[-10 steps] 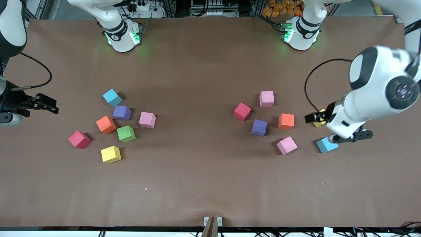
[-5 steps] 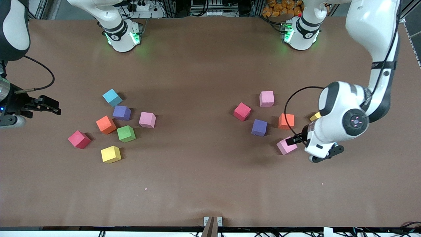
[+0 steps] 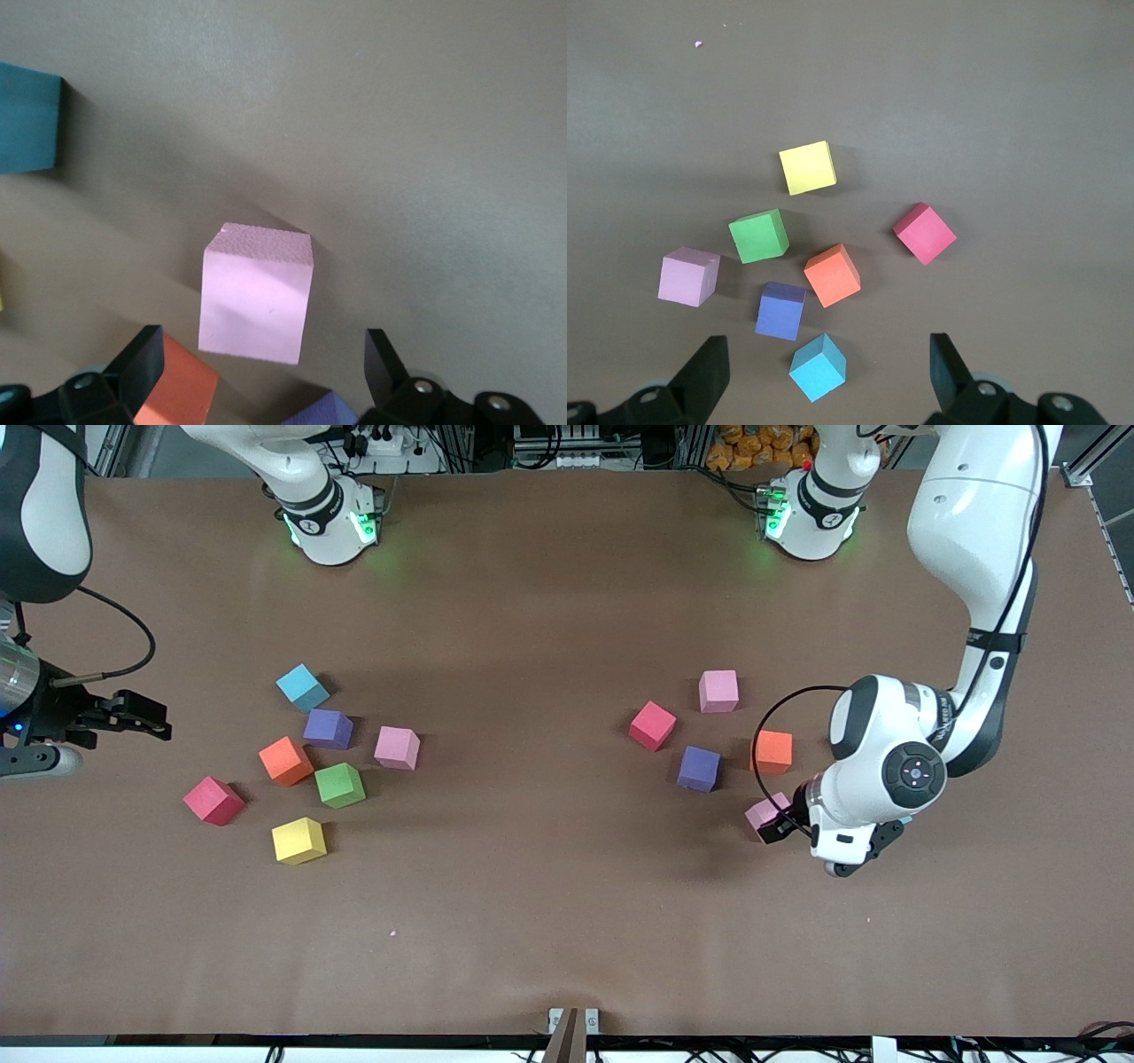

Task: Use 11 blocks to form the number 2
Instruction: 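Grasp the pink block with the left gripper while the right gripper reaches yellow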

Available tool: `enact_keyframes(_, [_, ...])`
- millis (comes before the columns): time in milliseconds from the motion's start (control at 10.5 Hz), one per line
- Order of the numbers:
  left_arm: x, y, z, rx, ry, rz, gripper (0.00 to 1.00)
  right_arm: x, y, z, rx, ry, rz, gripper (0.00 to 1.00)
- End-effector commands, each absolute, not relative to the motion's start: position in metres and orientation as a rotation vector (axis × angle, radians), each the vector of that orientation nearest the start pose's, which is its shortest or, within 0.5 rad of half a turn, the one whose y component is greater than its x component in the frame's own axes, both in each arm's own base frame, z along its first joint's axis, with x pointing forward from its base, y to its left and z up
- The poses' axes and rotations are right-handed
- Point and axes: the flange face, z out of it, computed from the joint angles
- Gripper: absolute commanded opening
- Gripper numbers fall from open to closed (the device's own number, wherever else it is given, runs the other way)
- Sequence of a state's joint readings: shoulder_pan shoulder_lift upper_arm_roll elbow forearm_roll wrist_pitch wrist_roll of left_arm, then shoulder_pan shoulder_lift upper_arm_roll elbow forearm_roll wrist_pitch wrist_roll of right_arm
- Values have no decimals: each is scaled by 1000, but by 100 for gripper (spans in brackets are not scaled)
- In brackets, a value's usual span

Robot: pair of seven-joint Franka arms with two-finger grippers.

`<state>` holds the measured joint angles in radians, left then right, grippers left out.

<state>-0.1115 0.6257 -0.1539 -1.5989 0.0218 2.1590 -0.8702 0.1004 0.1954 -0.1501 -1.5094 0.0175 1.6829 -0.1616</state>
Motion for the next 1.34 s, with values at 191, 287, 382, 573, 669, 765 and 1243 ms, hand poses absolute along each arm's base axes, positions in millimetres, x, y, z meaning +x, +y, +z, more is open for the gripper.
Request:
enact_keyframes(191, [662,-167,231,-2982,-960,130,100,651,-22,483,-3142,-141,70,100])
enact_keyframes(287, [661,-166,222,-2971,-945,137,100,657,-17,477,-3140,-149,43,100])
enact_keyframes(382, [660,-166,214,-2966,-938,146,100,664,-23,464,-3143,-148,22,100])
enact_keyframes(573, [660,-170,203,-2970,-933,149,100,686,-15,419,-3153,-179,-36,100])
enact_keyframes(669, [659,-171,197,-2970,-929,153,100,693,-9,394,-3142,-166,-29,100])
enact_keyframes(765, [659,-172,196,-2964,-897,138,100,698,-5,368,-3112,-147,-9,100])
enact_keyframes(1243, [651,-203,257,-2967,-811,85,30,714,8,275,-3135,-195,-37,100])
